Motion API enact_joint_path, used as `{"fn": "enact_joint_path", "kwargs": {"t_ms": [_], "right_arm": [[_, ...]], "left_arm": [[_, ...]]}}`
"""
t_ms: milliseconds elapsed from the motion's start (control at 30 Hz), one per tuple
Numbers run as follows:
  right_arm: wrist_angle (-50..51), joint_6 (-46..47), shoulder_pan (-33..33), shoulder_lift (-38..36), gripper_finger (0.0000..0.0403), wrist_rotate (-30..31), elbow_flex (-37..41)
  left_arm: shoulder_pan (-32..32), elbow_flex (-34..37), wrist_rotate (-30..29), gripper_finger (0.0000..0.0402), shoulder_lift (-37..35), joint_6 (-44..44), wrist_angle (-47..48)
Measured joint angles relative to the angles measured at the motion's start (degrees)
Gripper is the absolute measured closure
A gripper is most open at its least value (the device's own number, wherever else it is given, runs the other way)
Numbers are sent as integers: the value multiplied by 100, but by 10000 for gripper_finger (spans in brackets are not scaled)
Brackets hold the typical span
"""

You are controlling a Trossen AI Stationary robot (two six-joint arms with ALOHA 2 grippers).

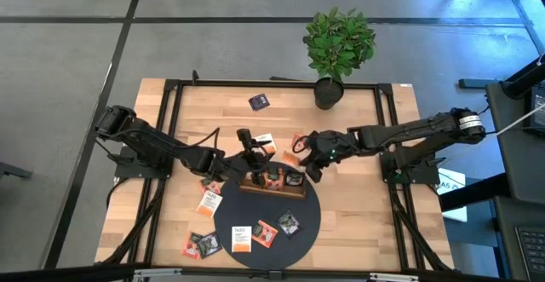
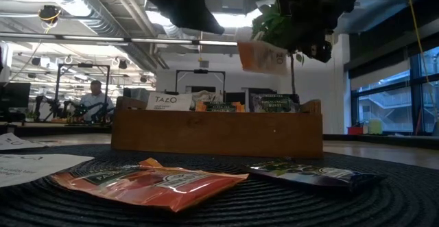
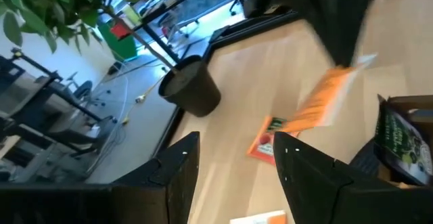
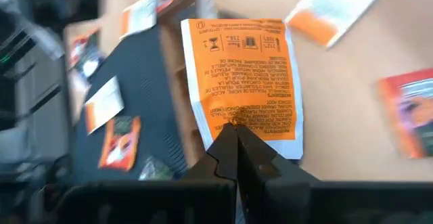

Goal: Pick & Place Tea
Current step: Put the white orange tea bag into the left section of the wooden organizer

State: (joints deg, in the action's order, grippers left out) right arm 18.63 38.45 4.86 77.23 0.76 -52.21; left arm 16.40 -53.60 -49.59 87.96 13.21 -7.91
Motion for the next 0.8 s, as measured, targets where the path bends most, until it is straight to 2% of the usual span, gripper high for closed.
{"fn": "enact_joint_path", "kwargs": {"t_ms": [67, 200, 300, 467, 600, 800], "right_arm": [[-22, -145, -115, 0, 403, 233, 0], [-118, -420, -375, 0, 403, 284, 0], [-122, -446, -557, 0, 403, 281, 0], [-206, -597, -703, 0, 403, 281, 0], [-411, -668, -701, 0, 403, 267, 0], [-429, -683, -701, 4, 403, 264, 0]], "left_arm": [[0, -37, -19, 215, 0, 46, 30], [0, -36, -22, 215, 0, 154, 49], [4, -36, -32, 215, 36, 908, 18], [59, -36, -375, 215, 237, 2423, -389], [52, -42, -491, 215, 496, 3046, -858], [55, -396, -980, 215, 1020, 3636, -869]]}}
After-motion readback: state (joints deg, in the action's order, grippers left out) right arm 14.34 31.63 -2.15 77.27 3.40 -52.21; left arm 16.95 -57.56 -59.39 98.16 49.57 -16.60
